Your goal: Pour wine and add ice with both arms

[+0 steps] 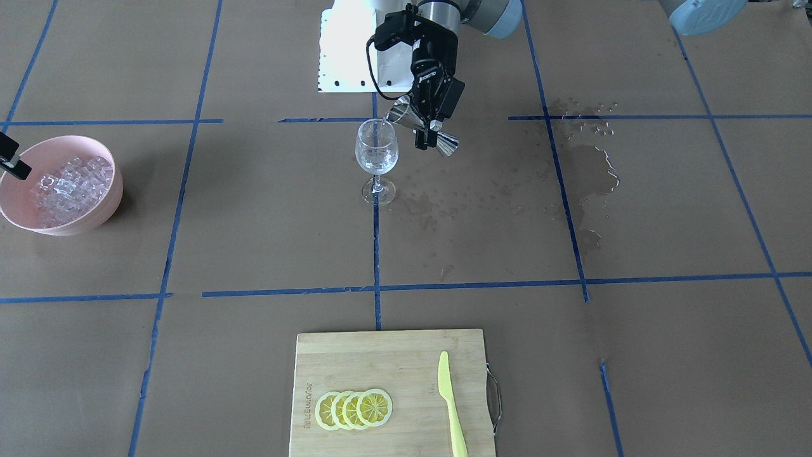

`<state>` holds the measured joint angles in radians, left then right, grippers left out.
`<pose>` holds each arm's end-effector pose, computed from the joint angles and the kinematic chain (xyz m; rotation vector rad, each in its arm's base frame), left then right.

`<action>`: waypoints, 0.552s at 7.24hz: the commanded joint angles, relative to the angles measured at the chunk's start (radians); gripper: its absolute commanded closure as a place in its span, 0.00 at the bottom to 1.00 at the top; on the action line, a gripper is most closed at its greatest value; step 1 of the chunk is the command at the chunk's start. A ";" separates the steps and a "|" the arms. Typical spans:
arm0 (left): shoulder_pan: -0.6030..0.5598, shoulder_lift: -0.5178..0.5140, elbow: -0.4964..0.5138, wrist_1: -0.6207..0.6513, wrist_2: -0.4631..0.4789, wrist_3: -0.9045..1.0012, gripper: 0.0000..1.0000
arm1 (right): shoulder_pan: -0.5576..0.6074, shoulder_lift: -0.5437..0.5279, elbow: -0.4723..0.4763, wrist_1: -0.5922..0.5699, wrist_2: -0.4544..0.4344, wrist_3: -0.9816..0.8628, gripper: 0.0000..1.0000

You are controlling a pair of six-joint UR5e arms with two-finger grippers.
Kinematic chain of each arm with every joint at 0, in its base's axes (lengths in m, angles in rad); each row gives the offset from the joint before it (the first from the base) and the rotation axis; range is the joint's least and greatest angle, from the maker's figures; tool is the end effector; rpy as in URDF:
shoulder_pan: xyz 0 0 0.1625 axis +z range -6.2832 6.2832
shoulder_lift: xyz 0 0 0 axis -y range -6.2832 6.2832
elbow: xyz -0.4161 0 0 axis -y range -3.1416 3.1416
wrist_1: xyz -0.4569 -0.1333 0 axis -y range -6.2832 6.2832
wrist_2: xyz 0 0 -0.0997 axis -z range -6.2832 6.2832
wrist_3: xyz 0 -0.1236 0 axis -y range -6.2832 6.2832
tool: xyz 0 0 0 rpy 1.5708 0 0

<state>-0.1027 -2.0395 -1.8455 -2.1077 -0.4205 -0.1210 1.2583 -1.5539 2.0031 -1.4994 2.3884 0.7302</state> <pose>0.5728 -0.3065 0.1434 1.4594 0.1146 0.3653 -0.1272 -0.5339 0.4039 0.0280 -0.9364 0.1740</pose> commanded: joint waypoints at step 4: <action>0.000 -0.007 0.011 0.000 0.008 0.130 1.00 | 0.000 0.000 0.000 0.001 0.000 0.000 0.00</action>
<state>-0.1021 -2.0426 -1.8306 -2.1073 -0.4129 -0.0366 1.2579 -1.5539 2.0030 -1.4987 2.3884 0.7302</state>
